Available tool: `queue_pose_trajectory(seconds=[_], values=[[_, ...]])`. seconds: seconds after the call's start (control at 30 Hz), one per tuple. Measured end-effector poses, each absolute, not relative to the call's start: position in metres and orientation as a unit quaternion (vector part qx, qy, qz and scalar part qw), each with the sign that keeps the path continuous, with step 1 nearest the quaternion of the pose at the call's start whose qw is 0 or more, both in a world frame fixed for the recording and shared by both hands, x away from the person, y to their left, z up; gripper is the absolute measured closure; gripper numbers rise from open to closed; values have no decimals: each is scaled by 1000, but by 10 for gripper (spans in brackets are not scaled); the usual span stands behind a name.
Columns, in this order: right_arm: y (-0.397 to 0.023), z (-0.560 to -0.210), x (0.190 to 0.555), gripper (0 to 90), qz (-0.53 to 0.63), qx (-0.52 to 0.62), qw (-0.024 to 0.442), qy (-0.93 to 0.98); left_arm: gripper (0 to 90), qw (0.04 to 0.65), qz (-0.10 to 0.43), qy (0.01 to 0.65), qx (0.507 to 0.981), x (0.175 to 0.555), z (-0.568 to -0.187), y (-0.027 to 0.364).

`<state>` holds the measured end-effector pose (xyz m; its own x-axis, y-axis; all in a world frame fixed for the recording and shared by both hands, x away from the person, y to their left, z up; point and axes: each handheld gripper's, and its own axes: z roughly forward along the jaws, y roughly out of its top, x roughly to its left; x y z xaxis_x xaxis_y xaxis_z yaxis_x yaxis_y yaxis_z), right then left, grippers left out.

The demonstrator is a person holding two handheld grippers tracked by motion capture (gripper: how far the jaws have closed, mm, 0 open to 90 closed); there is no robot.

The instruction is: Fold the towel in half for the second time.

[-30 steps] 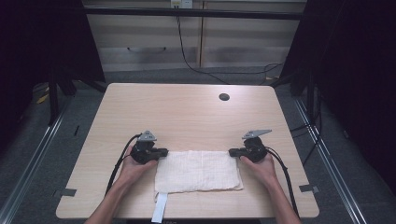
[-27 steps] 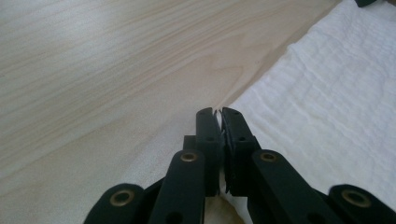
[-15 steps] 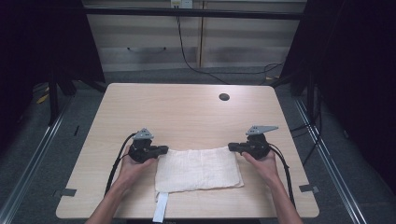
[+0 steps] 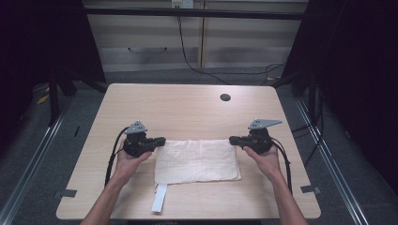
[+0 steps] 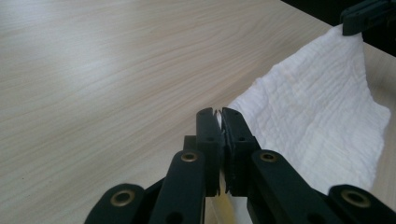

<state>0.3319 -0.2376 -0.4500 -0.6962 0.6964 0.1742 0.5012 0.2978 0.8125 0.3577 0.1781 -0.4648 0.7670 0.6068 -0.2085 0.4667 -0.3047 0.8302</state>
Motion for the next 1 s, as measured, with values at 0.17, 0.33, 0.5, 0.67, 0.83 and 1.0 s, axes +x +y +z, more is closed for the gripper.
queue_pose_trajectory(seconds=[0.17, 0.33, 0.5, 0.67, 0.83, 1.0], values=[[-237, -438, 323, 877, 470, 358, 113, 799, 866, 485, 69, 341, 802, 354, -472, 178], [-229, -442, 313, 877, 466, 341, 109, 809, 866, 488, 71, 346, 798, 353, -474, 177], [-221, -450, 300, 876, 456, 323, 95, 824, 866, 488, 71, 352, 795, 355, -476, 177], [-220, -461, 286, 876, 449, 321, 84, 830, 866, 488, 69, 358, 793, 357, -478, 176], [-219, -477, 275, 876, 431, 317, 61, 842, 866, 484, 75, 357, 795, 356, -478, 175], [-218, -489, 269, 875, 416, 316, 45, 851, 865, 487, 74, 355, 795, 354, -477, 172]])
